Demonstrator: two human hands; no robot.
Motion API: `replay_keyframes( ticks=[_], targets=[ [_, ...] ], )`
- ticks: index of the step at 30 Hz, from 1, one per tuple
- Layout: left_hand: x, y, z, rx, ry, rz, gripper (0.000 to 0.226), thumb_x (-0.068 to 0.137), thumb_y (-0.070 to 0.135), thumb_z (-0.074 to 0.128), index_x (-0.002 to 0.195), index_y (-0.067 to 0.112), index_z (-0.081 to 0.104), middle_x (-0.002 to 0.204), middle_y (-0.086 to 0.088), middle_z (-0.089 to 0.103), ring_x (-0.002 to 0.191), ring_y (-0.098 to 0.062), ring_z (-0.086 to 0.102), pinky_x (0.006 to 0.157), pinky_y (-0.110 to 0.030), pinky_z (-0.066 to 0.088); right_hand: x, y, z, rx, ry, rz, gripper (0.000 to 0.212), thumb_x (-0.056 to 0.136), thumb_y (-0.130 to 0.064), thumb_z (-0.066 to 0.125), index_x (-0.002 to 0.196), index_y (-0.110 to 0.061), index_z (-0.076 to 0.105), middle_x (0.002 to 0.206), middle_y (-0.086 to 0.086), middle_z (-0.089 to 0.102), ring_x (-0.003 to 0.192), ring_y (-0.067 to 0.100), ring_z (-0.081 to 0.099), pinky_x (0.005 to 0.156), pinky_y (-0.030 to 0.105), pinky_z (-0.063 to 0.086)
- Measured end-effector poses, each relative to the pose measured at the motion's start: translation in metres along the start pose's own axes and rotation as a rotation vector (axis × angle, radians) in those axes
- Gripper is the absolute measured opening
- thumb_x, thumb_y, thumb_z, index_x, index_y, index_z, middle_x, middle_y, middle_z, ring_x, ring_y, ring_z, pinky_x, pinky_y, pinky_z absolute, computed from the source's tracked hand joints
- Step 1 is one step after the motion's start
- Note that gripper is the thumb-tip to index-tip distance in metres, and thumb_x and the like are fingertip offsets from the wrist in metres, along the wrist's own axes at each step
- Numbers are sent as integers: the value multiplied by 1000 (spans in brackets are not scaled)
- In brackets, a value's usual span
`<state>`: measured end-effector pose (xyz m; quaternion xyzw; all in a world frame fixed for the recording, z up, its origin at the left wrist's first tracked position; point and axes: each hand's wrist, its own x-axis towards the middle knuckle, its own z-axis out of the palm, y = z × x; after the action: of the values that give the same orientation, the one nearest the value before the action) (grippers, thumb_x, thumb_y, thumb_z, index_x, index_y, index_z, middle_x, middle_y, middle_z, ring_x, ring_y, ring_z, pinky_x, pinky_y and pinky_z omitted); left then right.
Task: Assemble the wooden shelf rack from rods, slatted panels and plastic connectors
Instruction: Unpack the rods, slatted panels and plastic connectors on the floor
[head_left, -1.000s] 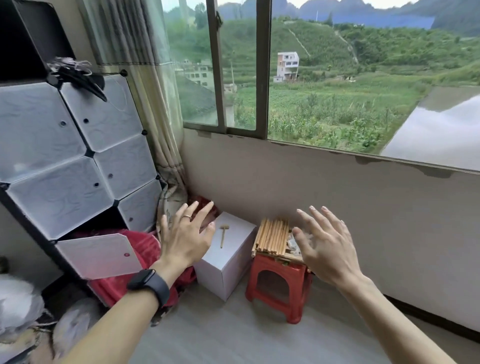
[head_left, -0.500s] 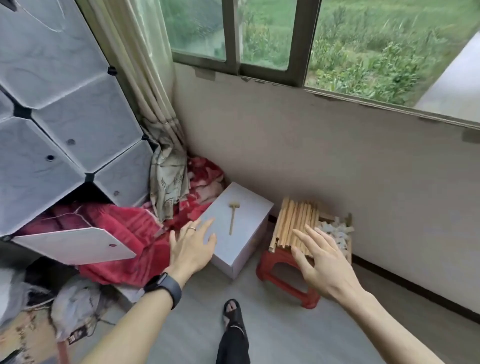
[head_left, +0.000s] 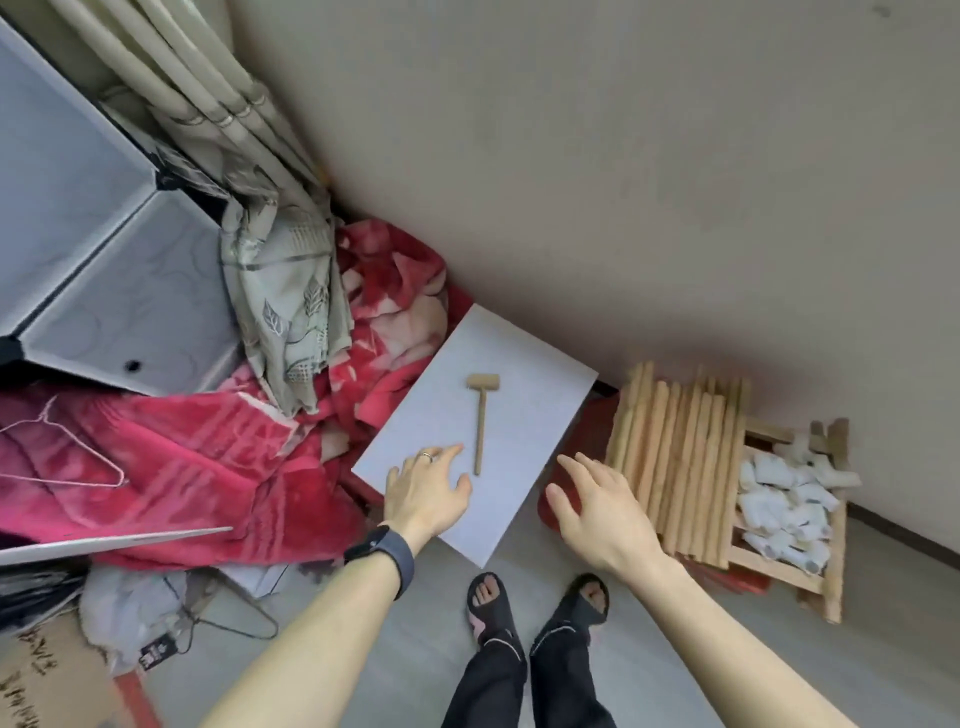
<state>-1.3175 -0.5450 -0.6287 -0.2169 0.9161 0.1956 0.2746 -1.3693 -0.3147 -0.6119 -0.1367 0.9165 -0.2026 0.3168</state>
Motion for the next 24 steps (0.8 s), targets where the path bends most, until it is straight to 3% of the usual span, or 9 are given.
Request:
replay_keyframes(
  ticks=[5, 11, 15, 21, 24],
  targets=[
    [91, -6, 63, -15, -63, -56, 56, 99, 44, 45, 153, 31, 37, 154, -2, 42, 137, -26, 43, 110, -40, 35, 107, 26, 67, -38, -100, 20, 59, 106, -48, 34, 159, -23, 28, 167, 5, 21, 154, 25, 12, 122, 39, 22],
    [157, -6, 112, -82, 28, -136, 57, 101, 44, 48, 150, 19, 36, 150, -5, 40, 128, -29, 48, 94, -43, 48, 178, 49, 135, -261, -143, -39, 65, 106, -45, 28, 162, -30, 2, 169, 5, -18, 155, 25, -15, 126, 51, 6],
    [173, -9, 119, -72, 89, -97, 45, 101, 37, 54, 140, 17, 43, 141, -6, 39, 118, -29, 53, 84, -45, 53, 177, 57, 164, -335, -177, -71, 73, 106, -38, 34, 160, -29, -15, 161, 8, -38, 151, 29, -29, 124, 54, 10],
    [178, -17, 115, -234, 5, -100, 21, 100, 17, 55, 120, 11, 50, 119, -8, 56, 106, -35, 60, 88, -45, 49, 178, 58, 150, -310, -264, -44, 79, 104, -40, 39, 158, -36, -18, 158, -1, -43, 150, 21, -33, 123, 52, 13],
    [171, -20, 107, -308, -73, -128, 14, 98, 17, 56, 110, 19, 49, 107, 2, 58, 99, -25, 61, 73, -29, 46, 181, 43, 125, -262, -361, 1, 71, 103, -42, 41, 162, -29, 4, 166, 2, -26, 155, 23, -15, 124, 50, 17]
  ],
)
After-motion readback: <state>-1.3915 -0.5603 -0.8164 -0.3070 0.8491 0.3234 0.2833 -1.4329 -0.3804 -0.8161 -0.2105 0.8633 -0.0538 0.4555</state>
